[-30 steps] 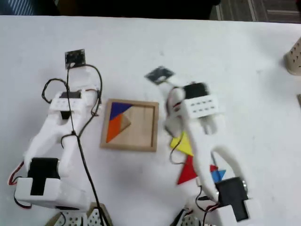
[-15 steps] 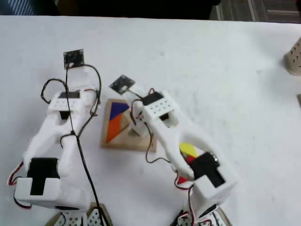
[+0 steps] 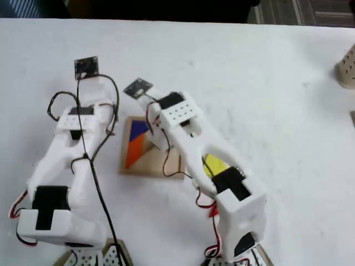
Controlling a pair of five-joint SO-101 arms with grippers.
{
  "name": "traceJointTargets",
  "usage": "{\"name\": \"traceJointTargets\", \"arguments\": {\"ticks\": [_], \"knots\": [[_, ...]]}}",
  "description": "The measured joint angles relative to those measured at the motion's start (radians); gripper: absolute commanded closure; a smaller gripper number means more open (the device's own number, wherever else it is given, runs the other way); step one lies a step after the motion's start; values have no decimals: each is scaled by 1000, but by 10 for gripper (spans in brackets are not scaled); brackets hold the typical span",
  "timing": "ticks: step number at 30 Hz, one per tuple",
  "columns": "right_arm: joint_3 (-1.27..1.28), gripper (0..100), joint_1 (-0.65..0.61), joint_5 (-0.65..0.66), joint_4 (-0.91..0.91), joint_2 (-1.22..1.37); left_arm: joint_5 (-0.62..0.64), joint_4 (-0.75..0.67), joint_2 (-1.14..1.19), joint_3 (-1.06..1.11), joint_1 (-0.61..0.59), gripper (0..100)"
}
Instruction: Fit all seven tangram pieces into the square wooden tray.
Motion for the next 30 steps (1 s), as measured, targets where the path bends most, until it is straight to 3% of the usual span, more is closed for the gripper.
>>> {"name": "traceJointTargets", "arguments": {"ticks": [4, 10, 15, 20, 30], "knots": [[-23, 719, 55, 0, 69, 0, 0, 0, 0, -8, 0, 976], [-23, 993, 187, 2, 94, 0, -2, 0, 0, -8, 0, 976], [-17, 981, 358, -57, 61, 0, -2, 2, 0, -8, 0, 977], [124, 981, 448, -68, -3, 0, 0, 2, 0, -8, 6, 977], [476, 981, 671, -66, -201, -259, 0, 51, -12, -8, 140, 978]]}}
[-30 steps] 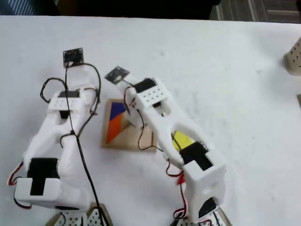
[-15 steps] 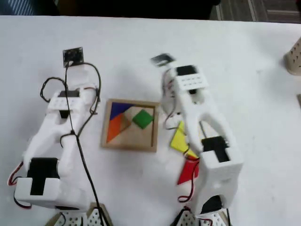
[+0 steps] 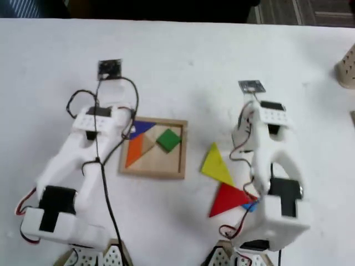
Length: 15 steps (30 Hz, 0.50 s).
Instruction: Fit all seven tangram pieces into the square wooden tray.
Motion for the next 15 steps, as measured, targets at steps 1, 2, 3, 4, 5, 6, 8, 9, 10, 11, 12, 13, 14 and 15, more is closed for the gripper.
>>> {"name": "traceJointTargets", "arguments": {"ticks": [1, 2, 3, 4, 5, 6, 8, 9, 10, 11, 12, 13, 14, 15], "knots": [[40, 981, 15, 0, -18, -37, 0, 8, -15, 0, 18, 978], [77, 981, 31, 0, -32, -69, 0, 18, -38, 0, 41, 978], [110, 981, 52, 0, -48, -101, 0, 26, -63, 0, 66, 978], [147, 981, 69, 11, -63, -126, 0, 26, -92, 11, 98, 978], [181, 981, 81, 38, -80, -144, 0, 26, -120, 29, 132, 978], [212, 981, 87, 66, -94, -155, 0, 26, -146, 52, 175, 978], [256, 981, 94, 117, -118, -160, 0, 6, -184, 106, 273, 978], [270, 981, 97, 137, -124, -160, 0, -15, -196, 133, 321, 978], [275, 981, 106, 153, -126, -160, 0, -40, -204, 160, 359, 978], [275, 981, 115, 160, -126, -160, 0, -69, -204, 178, 390, 978], [275, 981, 121, 164, -126, -161, 0, -97, -204, 189, 413, 978], [275, 981, 123, 167, -126, -161, 0, -120, -201, 192, 428, 978], [275, 981, 121, 170, -126, -161, 0, -135, -193, 193, 437, 978], [275, 981, 118, 172, -126, -161, 0, -146, -176, 193, 446, 978]]}}
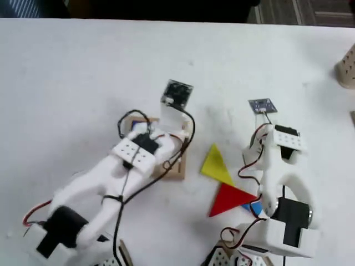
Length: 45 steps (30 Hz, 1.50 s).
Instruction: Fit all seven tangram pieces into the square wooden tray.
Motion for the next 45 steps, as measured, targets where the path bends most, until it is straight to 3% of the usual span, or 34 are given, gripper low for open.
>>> {"name": "traceJointTargets", "arguments": {"ticks": [7, 15, 45], "knots": [[0, 981, 3, 0, 0, 0, -2, -6, 166, -37, 74, 978], [0, 981, 0, 0, 0, 0, 0, 84, 299, -192, -23, 978], [0, 981, 3, 0, 0, 0, 0, 172, 305, -204, -138, 978]]}}
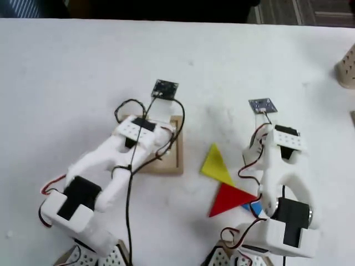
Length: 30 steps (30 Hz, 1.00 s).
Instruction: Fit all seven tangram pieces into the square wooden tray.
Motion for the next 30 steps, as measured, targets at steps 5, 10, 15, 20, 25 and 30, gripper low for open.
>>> {"name": "traceJointTargets", "arguments": {"ticks": [5, 10, 15, 20, 25, 30], "knots": [[0, 981, 0, 0, 0, 0, 0, 0, -5, 0, 0, 978], [0, 981, 0, 0, -6, 0, 0, 15, -110, 32, -3, 977], [6, 981, 0, 0, -18, 0, 0, 15, -287, 138, -3, 977], [6, 981, 0, 0, -18, 0, -2, 15, -397, 186, -21, 977], [6, 981, 0, 0, -18, 0, -2, -49, -419, 187, -207, 977], [6, 981, 0, 0, -18, 0, 84, -150, -420, 192, -437, 976]]}}
